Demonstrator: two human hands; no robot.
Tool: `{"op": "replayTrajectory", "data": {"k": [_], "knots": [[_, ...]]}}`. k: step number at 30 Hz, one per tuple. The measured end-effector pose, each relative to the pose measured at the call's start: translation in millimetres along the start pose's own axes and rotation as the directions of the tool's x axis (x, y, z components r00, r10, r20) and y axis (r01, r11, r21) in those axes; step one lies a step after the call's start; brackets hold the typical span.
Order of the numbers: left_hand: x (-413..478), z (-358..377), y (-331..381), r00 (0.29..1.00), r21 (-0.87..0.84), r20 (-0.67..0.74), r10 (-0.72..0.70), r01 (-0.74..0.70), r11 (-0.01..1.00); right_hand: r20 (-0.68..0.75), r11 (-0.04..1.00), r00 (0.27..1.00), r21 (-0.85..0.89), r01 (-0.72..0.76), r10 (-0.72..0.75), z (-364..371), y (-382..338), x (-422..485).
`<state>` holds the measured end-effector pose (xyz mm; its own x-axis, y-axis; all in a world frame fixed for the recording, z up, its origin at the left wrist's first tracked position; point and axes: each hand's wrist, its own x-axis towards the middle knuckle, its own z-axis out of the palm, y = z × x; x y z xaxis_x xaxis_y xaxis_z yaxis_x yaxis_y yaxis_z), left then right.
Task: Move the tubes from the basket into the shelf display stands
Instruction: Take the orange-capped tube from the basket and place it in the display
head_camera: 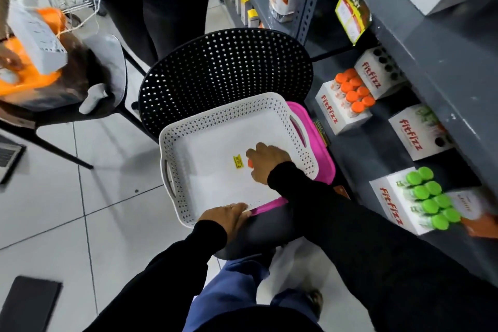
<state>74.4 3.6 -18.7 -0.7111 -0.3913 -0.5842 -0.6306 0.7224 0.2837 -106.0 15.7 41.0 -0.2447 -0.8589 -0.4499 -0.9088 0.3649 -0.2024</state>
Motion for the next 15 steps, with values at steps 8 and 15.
{"op": "replayTrajectory", "data": {"k": [8,15], "knots": [[14,-32,39,0.980,0.011,-0.155,0.121,-0.121,0.993,-0.033,0.976,0.976,0.031,-0.216,0.217,-83,52,-53],[53,-71,132,0.860,0.093,-0.354,0.369,-0.360,0.928,-0.364,0.923,0.851,0.076,-0.378,0.378,-150,106,-156]]}}
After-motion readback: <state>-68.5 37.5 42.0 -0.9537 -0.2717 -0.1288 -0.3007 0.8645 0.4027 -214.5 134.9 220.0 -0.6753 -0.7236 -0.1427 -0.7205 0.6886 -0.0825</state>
